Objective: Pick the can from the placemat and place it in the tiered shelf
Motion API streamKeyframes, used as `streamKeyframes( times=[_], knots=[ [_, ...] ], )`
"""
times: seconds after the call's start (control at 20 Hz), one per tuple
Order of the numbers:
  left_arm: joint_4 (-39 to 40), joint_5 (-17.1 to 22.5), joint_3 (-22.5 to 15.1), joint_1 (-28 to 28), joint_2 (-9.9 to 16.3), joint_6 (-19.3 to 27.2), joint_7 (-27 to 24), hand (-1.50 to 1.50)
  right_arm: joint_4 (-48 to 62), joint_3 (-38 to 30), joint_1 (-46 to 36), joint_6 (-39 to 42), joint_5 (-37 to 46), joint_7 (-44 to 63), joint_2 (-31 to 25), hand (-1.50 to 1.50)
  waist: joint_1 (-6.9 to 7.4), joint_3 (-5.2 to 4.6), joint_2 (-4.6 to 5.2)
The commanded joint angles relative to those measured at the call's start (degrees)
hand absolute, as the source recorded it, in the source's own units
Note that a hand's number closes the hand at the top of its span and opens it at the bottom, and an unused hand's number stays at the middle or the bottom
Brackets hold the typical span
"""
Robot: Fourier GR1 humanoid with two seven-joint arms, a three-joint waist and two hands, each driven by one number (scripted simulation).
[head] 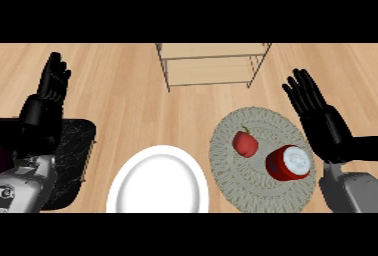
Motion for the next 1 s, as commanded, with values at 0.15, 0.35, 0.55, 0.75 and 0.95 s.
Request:
streamKeyframes(
  times=[0.15,0.35,0.55,0.75,0.95],
  knots=[
    [3.82,-0.14,-4.80,4.24,-2.72,-3.69,-1.90,0.00,-1.86,-7.77,6.26,-12.89,3.83,6.85,-3.48,-1.50,-2.01,0.02,-2.26],
    [5.00,1.93,-4.89,6.00,-3.28,-4.58,-0.03,0.00,-4.62,-17.75,2.35,-16.58,-18.99,2.29,16.18,1.50,-6.15,2.29,-3.47],
    [4.47,2.14,-6.10,7.36,-3.06,-6.46,-1.93,0.00,8.66,-18.59,16.89,-34.91,16.42,3.38,-5.77,1.50,-3.82,-0.23,-1.31],
    [7.48,2.44,-7.55,7.42,-4.57,-8.67,-4.48,0.00,0.81,-20.24,21.67,-45.59,15.82,-6.26,6.91,-1.50,-2.05,0.13,-2.30],
    [14.50,1.20,-6.82,5.96,-6.45,-10.04,-10.39,0.00,-8.85,-20.56,26.12,-39.58,10.90,-12.47,10.21,-1.50,-0.86,0.14,-2.21]
  ],
)
